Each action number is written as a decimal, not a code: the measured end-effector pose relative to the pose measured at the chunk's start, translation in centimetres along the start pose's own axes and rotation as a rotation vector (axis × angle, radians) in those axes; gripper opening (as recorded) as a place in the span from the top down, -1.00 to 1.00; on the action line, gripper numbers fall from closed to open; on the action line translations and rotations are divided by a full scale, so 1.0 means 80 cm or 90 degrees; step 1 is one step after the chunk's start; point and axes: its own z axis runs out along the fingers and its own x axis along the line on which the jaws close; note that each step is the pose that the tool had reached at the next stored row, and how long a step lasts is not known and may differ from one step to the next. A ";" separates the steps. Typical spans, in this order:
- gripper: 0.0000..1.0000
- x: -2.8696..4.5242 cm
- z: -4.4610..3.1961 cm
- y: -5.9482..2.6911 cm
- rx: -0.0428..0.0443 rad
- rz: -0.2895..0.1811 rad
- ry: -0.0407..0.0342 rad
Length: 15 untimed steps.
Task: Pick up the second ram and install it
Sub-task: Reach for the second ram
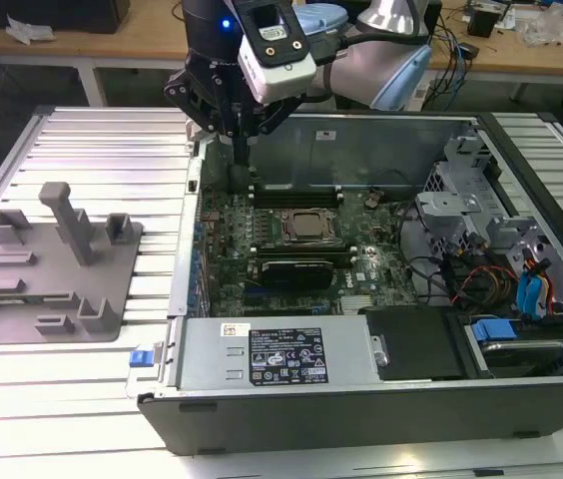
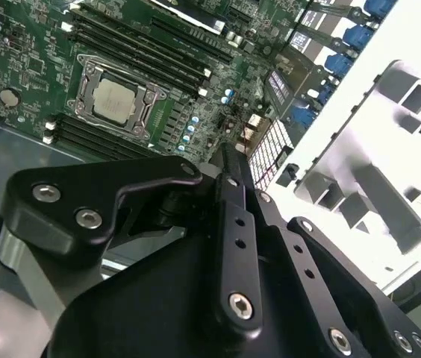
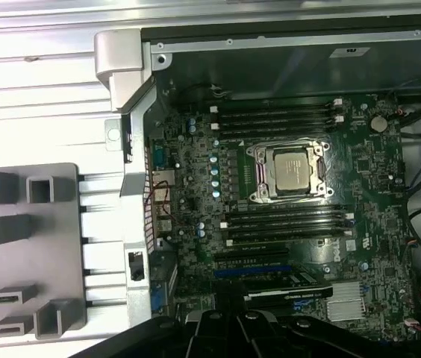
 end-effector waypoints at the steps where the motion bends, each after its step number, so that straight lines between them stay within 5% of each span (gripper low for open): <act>1: 0.84 0.0019 -0.0001 0.000 0.0000 0.000 0.0001; 7: 0.84 0.0108 -0.0004 -0.001 0.0001 0.000 0.0001; 15: 0.84 0.0432 -0.0012 -0.003 0.0000 0.000 0.0001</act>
